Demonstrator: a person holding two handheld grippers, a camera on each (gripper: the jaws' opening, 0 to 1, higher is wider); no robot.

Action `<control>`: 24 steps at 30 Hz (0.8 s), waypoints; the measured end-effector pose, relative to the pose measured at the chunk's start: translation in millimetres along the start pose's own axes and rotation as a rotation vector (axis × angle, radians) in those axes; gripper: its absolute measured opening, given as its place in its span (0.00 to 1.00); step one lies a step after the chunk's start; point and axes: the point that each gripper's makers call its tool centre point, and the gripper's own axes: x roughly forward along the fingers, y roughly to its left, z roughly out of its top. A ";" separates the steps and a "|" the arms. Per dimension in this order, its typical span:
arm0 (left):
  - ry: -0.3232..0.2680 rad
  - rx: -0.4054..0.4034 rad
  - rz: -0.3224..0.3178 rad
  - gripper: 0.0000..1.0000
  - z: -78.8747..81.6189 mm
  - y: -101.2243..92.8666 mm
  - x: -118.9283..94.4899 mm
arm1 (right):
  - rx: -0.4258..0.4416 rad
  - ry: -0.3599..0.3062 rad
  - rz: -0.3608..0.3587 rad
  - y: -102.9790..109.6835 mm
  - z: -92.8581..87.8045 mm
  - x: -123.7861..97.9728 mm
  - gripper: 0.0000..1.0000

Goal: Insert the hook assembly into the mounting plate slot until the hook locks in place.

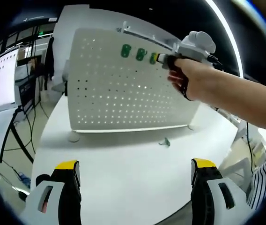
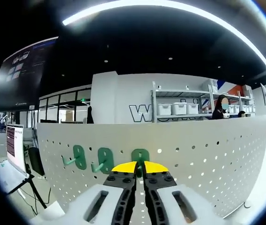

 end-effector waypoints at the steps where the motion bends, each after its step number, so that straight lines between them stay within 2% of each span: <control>1: 0.001 0.000 0.000 1.00 0.0 0.0 -0.2 | -0.004 -0.001 0.005 2.0 1.1 0.9 0.12; 3: 0.004 0.003 0.002 1.00 0.0 -0.6 -1.4 | -0.031 -0.004 0.007 2.8 4.3 1.9 0.16; 7: -0.002 0.007 0.008 1.00 2.8 -1.8 -4.1 | -0.008 0.002 0.036 3.3 9.5 0.6 0.18; 10: -0.006 -0.003 0.004 1.00 3.9 -4.0 -5.0 | -0.008 -0.021 0.059 1.1 19.7 -3.9 0.22; 14: -0.017 -0.031 0.001 1.00 4.6 -7.4 -7.8 | -0.066 -0.052 0.102 -4.9 34.7 -8.6 0.24; 21: -0.004 -0.022 0.010 1.00 1.4 -12.9 -15.2 | -0.100 -0.034 0.115 -33.3 36.6 -18.6 0.30; 24: -0.001 -0.024 0.017 1.00 -0.8 -13.3 -19.7 | -0.139 -0.013 0.103 -52.1 29.5 -24.8 0.32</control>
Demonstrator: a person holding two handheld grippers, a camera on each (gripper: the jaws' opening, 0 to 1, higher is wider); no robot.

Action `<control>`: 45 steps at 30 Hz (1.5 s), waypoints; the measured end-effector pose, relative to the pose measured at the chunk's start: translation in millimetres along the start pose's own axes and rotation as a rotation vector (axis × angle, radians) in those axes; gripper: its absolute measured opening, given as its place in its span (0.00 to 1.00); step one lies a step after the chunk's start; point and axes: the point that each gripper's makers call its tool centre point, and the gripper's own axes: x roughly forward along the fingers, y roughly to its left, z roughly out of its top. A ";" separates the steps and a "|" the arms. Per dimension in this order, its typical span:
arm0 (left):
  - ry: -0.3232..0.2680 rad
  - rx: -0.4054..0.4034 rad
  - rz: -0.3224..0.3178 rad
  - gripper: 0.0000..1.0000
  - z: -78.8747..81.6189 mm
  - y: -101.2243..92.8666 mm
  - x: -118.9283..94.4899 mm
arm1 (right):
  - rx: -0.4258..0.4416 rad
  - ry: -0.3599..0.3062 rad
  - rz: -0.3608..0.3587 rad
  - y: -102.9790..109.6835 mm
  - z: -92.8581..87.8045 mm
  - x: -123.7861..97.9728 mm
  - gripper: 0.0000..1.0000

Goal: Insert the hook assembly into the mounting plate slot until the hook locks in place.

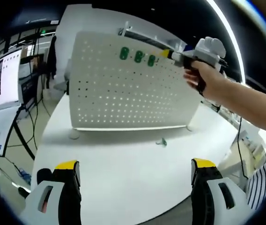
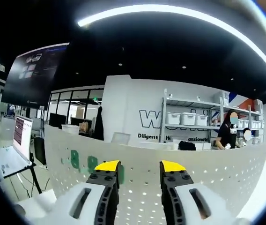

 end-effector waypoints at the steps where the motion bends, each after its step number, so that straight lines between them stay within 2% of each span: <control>1: 0.003 -0.001 0.001 1.00 -1.1 -0.2 -0.8 | -0.010 0.008 0.000 -3.5 -3.0 -2.7 0.33; 4: 0.026 0.003 -0.001 1.00 -7.2 -2.2 -3.8 | -0.054 0.037 -0.001 -14.5 -13.1 -11.2 0.34; 9: 0.030 -0.012 -0.006 1.00 -12.1 -6.2 -8.3 | -0.073 0.078 -0.005 -32.8 -27.2 -32.1 0.36; 12: 0.038 -0.033 -0.010 1.00 -13.7 -7.6 -10.1 | -0.108 0.106 0.016 -36.0 -35.5 -44.2 0.41; 19: 0.034 -0.060 -0.034 1.00 -13.2 -13.9 -14.7 | -0.184 0.170 0.047 -44.5 -55.3 -78.5 0.45; 24: 0.034 -0.069 -0.050 1.00 -16.5 -20.0 -18.7 | -0.192 0.222 0.074 -45.1 -72.5 -100.5 0.53; 27: 0.022 -0.073 -0.046 1.00 -16.3 -19.7 -22.7 | -0.199 0.309 0.134 -37.7 -93.2 -118.4 0.54; 30: 0.026 -0.101 -0.045 1.00 -21.1 -19.4 -24.8 | -0.217 0.325 0.148 -36.9 -100.6 -129.6 0.61; 39: 0.037 -0.089 -0.052 1.00 -26.7 -26.0 -31.4 | -0.230 0.374 0.209 -31.4 -121.3 -171.0 0.78; 41: 0.037 -0.089 -0.054 1.00 -27.1 -27.9 -31.9 | -0.223 0.422 0.228 -31.4 -134.6 -181.1 0.80; 45: 0.036 -0.098 -0.056 1.00 -28.0 -30.4 -32.7 | -0.213 0.445 0.230 -36.1 -145.5 -197.2 0.82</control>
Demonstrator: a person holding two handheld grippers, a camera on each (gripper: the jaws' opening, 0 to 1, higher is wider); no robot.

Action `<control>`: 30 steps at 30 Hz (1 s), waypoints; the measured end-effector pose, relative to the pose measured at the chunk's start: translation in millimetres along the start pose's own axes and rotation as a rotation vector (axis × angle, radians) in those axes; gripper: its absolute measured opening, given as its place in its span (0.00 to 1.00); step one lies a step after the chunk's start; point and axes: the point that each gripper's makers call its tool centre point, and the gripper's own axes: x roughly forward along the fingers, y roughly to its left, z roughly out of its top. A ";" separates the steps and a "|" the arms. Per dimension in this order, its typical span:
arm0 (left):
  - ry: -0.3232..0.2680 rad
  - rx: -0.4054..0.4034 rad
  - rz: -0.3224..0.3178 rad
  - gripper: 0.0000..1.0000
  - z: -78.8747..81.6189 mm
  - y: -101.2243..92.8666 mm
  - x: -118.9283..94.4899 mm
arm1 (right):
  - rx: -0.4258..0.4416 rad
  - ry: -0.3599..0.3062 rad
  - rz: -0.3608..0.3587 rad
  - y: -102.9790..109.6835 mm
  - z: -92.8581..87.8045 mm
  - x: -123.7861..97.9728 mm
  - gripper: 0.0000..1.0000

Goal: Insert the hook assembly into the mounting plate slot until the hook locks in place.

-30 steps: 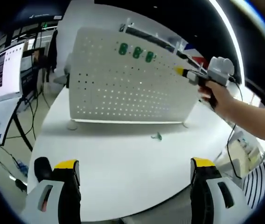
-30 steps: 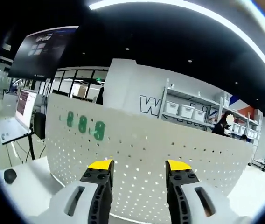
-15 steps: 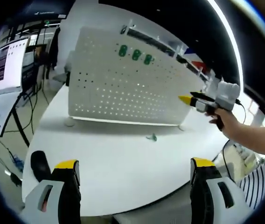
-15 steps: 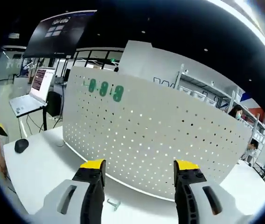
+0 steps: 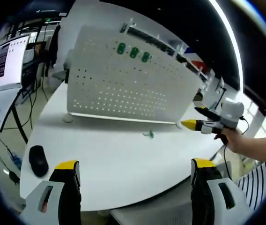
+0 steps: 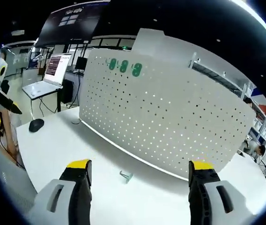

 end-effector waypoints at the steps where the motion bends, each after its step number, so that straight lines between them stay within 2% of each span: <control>1: 0.000 0.002 0.000 1.00 -0.6 -1.3 -0.4 | 0.001 -0.003 0.000 -0.1 -4.1 -4.3 0.82; 3: 0.004 0.007 -0.001 1.00 -2.1 -3.0 -0.6 | -0.006 -0.006 -0.010 -1.4 -11.1 -10.6 0.84; 10: 0.015 0.023 -0.007 1.00 -6.4 -12.2 2.9 | 0.042 0.053 -0.008 -8.0 -43.3 -30.2 0.87; 15: 0.028 0.024 -0.008 1.00 -11.5 -18.3 5.6 | 0.008 0.054 -0.008 -12.6 -54.6 -43.6 0.83; 18: 0.037 0.026 -0.012 1.00 -15.1 -21.6 7.2 | 0.061 0.085 -0.019 -16.0 -65.8 -50.2 0.87; 23: 0.044 0.027 -0.018 1.00 -20.6 -25.6 10.9 | 0.047 0.073 -0.015 -14.5 -73.6 -60.2 0.81; 26: 0.060 0.023 -0.030 1.00 -25.6 -29.5 13.9 | 0.047 0.096 -0.002 -9.4 -82.8 -65.5 0.80; 30: 0.057 0.020 -0.036 1.00 -23.3 -31.5 14.9 | 0.063 0.123 0.011 -4.9 -92.2 -71.2 0.76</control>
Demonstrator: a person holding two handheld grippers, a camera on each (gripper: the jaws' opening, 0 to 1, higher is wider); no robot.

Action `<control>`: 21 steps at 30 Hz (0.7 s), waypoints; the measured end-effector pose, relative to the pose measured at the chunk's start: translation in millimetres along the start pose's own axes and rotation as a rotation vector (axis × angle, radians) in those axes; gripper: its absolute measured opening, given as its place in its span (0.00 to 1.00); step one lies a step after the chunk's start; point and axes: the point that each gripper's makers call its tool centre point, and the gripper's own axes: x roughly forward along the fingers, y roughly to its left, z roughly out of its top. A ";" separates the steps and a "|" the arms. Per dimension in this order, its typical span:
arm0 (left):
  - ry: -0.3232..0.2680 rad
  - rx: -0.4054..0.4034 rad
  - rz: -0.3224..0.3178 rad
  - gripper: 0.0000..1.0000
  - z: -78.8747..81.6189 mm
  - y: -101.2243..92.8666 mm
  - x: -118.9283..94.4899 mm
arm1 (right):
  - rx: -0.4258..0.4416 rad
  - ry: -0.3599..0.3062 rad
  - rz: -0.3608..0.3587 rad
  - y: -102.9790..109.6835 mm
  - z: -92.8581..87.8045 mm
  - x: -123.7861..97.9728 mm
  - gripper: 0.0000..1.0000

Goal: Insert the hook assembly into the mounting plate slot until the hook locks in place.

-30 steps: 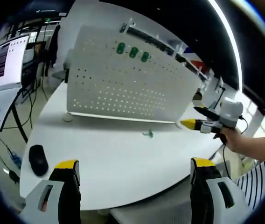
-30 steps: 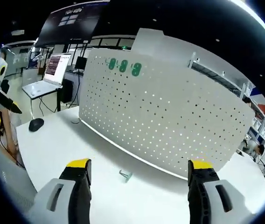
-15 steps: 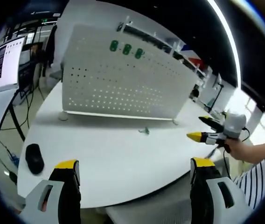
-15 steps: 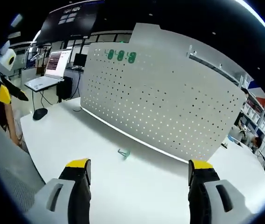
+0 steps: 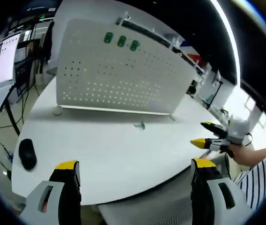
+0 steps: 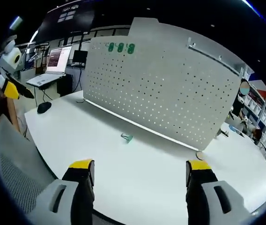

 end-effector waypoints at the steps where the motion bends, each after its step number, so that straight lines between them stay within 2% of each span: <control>1: -0.001 0.004 -0.001 1.00 0.6 -0.2 0.2 | 0.002 0.007 0.001 0.6 -2.0 -0.3 0.76; 8: 0.014 0.009 0.006 1.00 -1.1 4.4 -0.2 | 0.019 0.033 0.019 2.2 -12.0 0.4 0.71; 14: 0.031 -0.001 0.018 1.00 -5.8 10.6 -2.4 | -0.013 0.032 0.034 2.7 -9.8 2.4 0.68; 21: 0.034 -0.014 0.030 1.00 -5.0 16.8 -2.2 | -0.049 0.073 0.081 11.5 -12.3 14.6 0.67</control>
